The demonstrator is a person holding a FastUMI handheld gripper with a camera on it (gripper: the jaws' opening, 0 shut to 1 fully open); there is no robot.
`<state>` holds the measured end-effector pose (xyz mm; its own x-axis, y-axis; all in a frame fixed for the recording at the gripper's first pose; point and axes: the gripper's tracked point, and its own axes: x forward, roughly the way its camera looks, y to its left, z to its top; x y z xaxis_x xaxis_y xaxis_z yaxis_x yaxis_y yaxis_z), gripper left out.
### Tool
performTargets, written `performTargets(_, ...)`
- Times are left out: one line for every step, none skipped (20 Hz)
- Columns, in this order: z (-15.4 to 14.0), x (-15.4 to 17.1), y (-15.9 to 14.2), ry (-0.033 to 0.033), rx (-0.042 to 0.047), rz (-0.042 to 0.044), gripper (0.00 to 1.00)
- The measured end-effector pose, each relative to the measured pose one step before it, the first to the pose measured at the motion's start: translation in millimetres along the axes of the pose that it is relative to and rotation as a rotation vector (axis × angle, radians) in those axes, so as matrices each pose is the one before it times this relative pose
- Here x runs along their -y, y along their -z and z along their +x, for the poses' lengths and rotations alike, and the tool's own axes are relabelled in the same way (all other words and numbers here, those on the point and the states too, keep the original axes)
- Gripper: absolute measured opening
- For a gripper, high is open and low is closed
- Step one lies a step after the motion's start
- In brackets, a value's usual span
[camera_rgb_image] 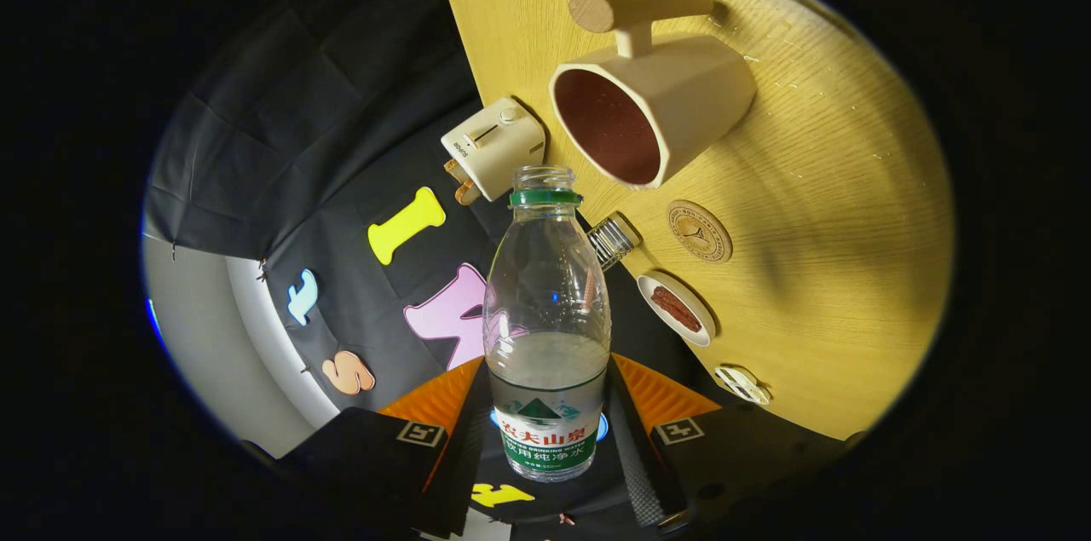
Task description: Take the bottle from table, then pour the juice into the cup, finally place the bottle on the coaster
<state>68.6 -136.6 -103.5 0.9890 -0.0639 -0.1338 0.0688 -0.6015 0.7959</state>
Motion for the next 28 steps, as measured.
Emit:
performTargets(0.18, -0.34, -1.88, -0.00214, 0.00408, -0.00299, 0.74)
performTargets(0.76, -1.26, -0.82, -0.00138, 0.00439, -0.00348, 0.74)
performTargets(0.25, 0.42, -1.35, -0.00190, 0.00557, -0.00503, 0.74)
performTargets(0.65, 0.49, 0.10, -0.00022, 0.00579, -0.00795, 0.74)
performTargets(0.64, 0.68, 0.00, -0.00065, 0.00517, -0.01105, 0.74)
performTargets(-1.30, 0.33, 0.37, -0.00306, 0.00305, -0.01973, 0.74)
performTargets(0.29, -0.32, -1.33, -0.00246, 0.00349, -0.03463, 0.74)
performTargets(-0.61, -0.49, 0.83, -0.00486, 0.00415, -0.04431, 0.74)
performTargets(-0.24, 1.50, 0.29, 0.00203, 0.00366, -0.05258, 0.74)
performTargets(-0.60, 0.82, 1.57, -0.00102, 0.00250, -0.05461, 0.74)
performTargets(0.32, 0.06, 0.55, -0.00349, 0.00055, -0.05114, 0.74)
performTargets(0.09, -0.49, 1.48, -0.00471, -0.00035, -0.04899, 0.74)
performTargets(-0.14, 0.00, 2.12, -0.00536, -0.00092, -0.05052, 0.74)
performTargets(-0.23, 1.24, 3.45, -0.00268, -0.00352, -0.05708, 0.74)
performTargets(-0.45, 0.14, 2.46, -0.00663, -0.00206, -0.06384, 0.74)
performTargets(0.00, -1.20, 3.73, -0.00842, -0.00161, -0.06809, 0.74)
performTargets(0.64, -0.93, 3.31, -0.00796, -0.00117, -0.07261, 0.73)
performTargets(0.20, -2.77, 4.35, -0.00860, -0.00462, -0.07671, 0.74)
performTargets(1.87, -1.93, 2.91, -0.00073, -0.00129, -0.08109, 0.74)
performTargets(1.27, -2.31, 2.45, -0.00429, -0.00016, -0.08294, 0.74)
performTargets(0.89, -2.14, 0.86, -0.00260, 0.00544, -0.08584, 0.74)
performTargets(1.36, -2.38, -0.16, 0.00055, 0.00884, -0.09100, 0.74)
performTargets(1.81, -1.80, -2.70, 0.00268, 0.01352, -0.09187, 0.74)
performTargets(0.17, -3.28, -3.25, 0.00299, 0.01752, -0.09509, 0.74)
performTargets(1.18, -0.28, -2.84, 0.00930, 0.01835, -0.09784, 0.74)
performTargets(1.84, -3.17, -1.17, 0.00740, 0.02141, -0.09817, 0.74)
performTargets(4.07, -0.95, -3.52, 0.01112, 0.02119, -0.10299, 0.74)
performTargets(2.87, -1.29, -3.31, 0.00942, 0.02187, -0.10007, 0.74)
